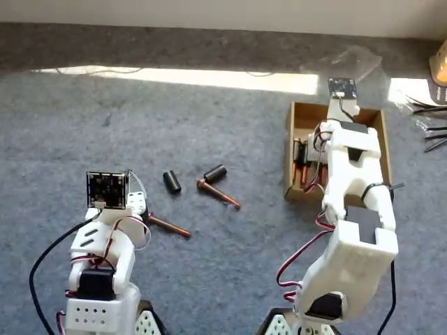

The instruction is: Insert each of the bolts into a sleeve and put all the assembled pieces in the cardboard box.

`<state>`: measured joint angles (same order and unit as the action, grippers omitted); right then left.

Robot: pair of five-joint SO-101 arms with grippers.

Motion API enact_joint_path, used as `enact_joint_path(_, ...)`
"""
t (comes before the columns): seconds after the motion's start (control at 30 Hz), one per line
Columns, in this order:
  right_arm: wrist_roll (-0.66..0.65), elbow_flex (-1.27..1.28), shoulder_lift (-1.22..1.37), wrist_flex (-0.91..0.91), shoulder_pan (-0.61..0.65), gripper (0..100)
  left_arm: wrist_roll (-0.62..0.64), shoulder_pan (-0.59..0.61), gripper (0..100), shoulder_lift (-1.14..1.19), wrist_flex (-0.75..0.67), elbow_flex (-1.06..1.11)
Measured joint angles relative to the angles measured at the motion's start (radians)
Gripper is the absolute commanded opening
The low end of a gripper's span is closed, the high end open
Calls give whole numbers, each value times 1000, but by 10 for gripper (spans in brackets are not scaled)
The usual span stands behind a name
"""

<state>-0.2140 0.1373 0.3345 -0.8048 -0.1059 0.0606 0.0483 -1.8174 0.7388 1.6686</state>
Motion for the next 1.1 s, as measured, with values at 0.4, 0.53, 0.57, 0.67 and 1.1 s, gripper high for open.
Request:
enact_joint_path(0.4,0,-186,-167,-282,64,113,0,0,11,0,-52,5)
enact_joint_path(0.53,0,-203,-318,-361,123,113,0,0,11,0,-52,5)
enact_joint_path(0.57,0,-203,-356,-376,143,113,0,3,11,0,-52,5)
enact_joint_path(0.67,0,-203,-479,-399,210,113,0,63,11,0,-52,5)
enact_joint_path(1.1,0,64,-735,-411,542,113,0,138,11,0,-52,3)
